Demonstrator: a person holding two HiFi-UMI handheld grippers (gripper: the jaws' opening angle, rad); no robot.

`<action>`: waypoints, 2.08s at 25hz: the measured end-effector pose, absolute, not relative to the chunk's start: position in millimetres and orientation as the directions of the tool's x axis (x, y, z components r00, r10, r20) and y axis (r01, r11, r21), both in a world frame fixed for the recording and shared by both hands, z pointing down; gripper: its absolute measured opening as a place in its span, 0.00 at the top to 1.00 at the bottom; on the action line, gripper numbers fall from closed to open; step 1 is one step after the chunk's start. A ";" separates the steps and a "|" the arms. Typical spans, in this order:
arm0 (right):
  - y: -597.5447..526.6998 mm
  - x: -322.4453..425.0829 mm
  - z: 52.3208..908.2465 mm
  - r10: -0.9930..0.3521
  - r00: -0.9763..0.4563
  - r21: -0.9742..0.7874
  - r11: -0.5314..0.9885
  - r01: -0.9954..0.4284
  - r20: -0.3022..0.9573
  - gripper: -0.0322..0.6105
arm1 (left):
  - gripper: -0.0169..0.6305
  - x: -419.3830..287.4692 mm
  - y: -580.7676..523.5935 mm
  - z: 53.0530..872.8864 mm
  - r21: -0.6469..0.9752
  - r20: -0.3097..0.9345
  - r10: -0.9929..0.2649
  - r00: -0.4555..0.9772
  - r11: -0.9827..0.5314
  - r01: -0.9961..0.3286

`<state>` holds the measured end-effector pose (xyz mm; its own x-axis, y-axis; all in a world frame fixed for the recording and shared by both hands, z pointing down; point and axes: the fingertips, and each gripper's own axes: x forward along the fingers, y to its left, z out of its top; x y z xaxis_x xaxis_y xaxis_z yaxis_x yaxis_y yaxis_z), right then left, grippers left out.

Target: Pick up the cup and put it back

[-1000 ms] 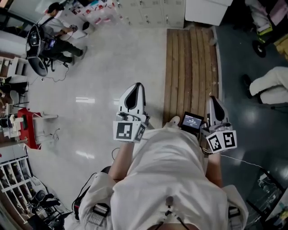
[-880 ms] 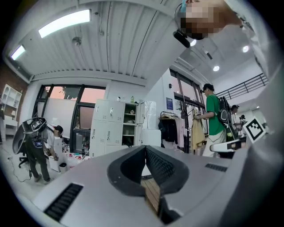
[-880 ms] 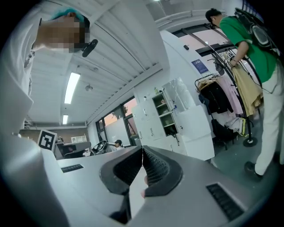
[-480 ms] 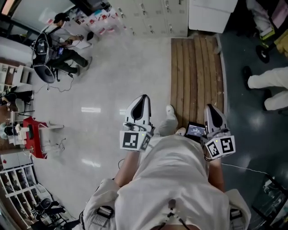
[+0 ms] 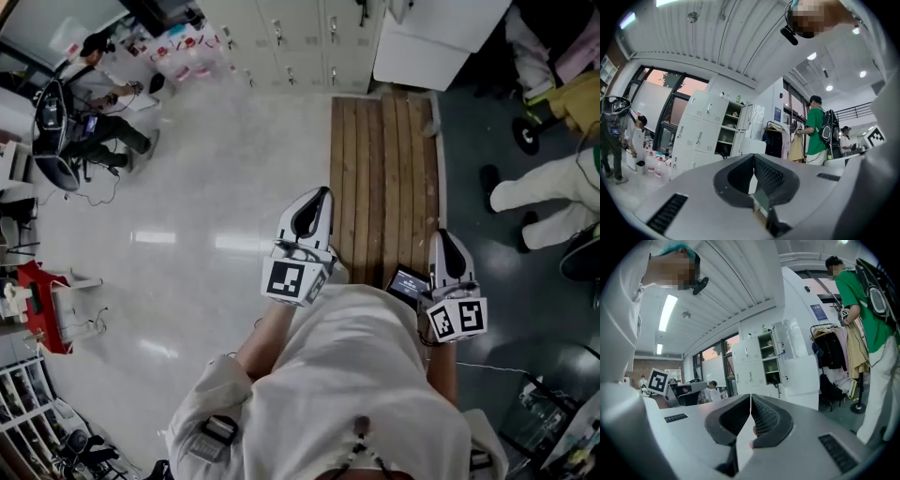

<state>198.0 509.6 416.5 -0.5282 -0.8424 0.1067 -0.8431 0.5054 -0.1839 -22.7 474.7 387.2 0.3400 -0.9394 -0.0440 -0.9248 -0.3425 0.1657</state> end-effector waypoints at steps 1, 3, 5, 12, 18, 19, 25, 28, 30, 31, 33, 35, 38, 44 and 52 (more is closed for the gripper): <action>499.0 196.8 413.4 -0.850 -0.517 -0.182 0.495 -0.849 0.100 0.91 | 0.96 -20.1 465.4 385.3 0.170 -0.050 -0.931 0.361 -0.364 -0.916; 478.9 192.3 409.1 -0.867 -0.491 -0.193 0.470 -0.861 0.083 0.91 | 0.96 -19.1 449.8 385.4 0.162 -0.049 -0.915 0.400 -0.403 -0.901; 460.3 182.7 409.1 -0.875 -0.479 -0.221 0.454 -0.863 0.076 0.91 | 0.96 -25.4 434.3 389.1 0.143 -0.033 -0.908 0.418 -0.418 -0.897; 409.6 152.3 420.0 -0.834 -0.540 -0.232 0.506 -0.831 0.113 0.91 | 0.96 -55.0 398.9 406.2 0.161 0.012 -0.931 0.364 -0.357 -0.920; 346.0 135.0 426.7 -0.802 -0.584 -0.235 0.549 -0.802 0.122 0.91 | 0.96 -76.2 360.6 417.2 0.162 0.060 -0.950 0.306 -0.293 -0.942; 334.4 130.3 427.7 -0.795 -0.594 -0.239 0.557 -0.795 0.122 0.91 | 0.96 -81.5 351.8 417.9 0.155 0.067 -0.953 0.294 -0.282 -0.947; 250.5 113.5 446.8 -0.753 -0.643 -0.285 0.591 -0.754 0.138 0.91 | 0.96 -94.9 290.2 416.8 0.133 0.091 -0.970 0.225 -0.212 -0.968; 206.4 100.8 446.4 -0.712 -0.691 -0.285 0.641 -0.713 0.125 0.91 | 0.96 -95.3 249.8 409.8 0.116 0.087 -0.977 0.196 -0.185 -0.976; 181.6 94.1 443.1 -0.681 -0.722 -0.277 0.676 -0.683 0.118 0.91 | 0.96 -95.0 224.4 402.7 0.128 0.078 -0.983 0.166 -0.155 -0.980; 169.9 92.4 441.6 -0.666 -0.737 -0.275 0.692 -0.668 0.114 0.91 | 0.96 -93.3 212.3 399.3 0.129 0.073 -0.986 0.150 -0.140 -0.982; 146.4 92.5 439.4 -0.643 -0.758 -0.266 0.716 -0.645 0.108 0.91 | 0.96 -86.5 189.2 394.1 0.115 0.066 -0.990 0.127 -0.119 -0.986; 121.5 96.8 437.5 -0.635 -0.765 -0.246 0.729 -0.639 0.107 0.91 | 0.96 -79.0 167.5 391.5 0.109 0.058 -0.992 0.115 -0.108 -0.988; 84.3 108.3 431.6 -0.642 -0.761 -0.221 0.732 -0.645 0.093 0.91 | 0.96 -69.8 139.8 390.5 0.125 0.044 -0.994 0.097 -0.091 -0.988; 44.8 132.2 427.3 -0.677 -0.732 -0.235 0.701 -0.673 0.076 0.91 | 0.96 -55.9 92.0 396.7 0.112 0.068 -0.991 0.119 -0.111 -0.988; 0.5 135.7 444.2 -0.713 -0.690 -0.234 0.654 -0.719 0.124 0.91 | 0.96 -46.0 8.3 408.7 0.131 0.053 -0.977 0.207 -0.198 -0.971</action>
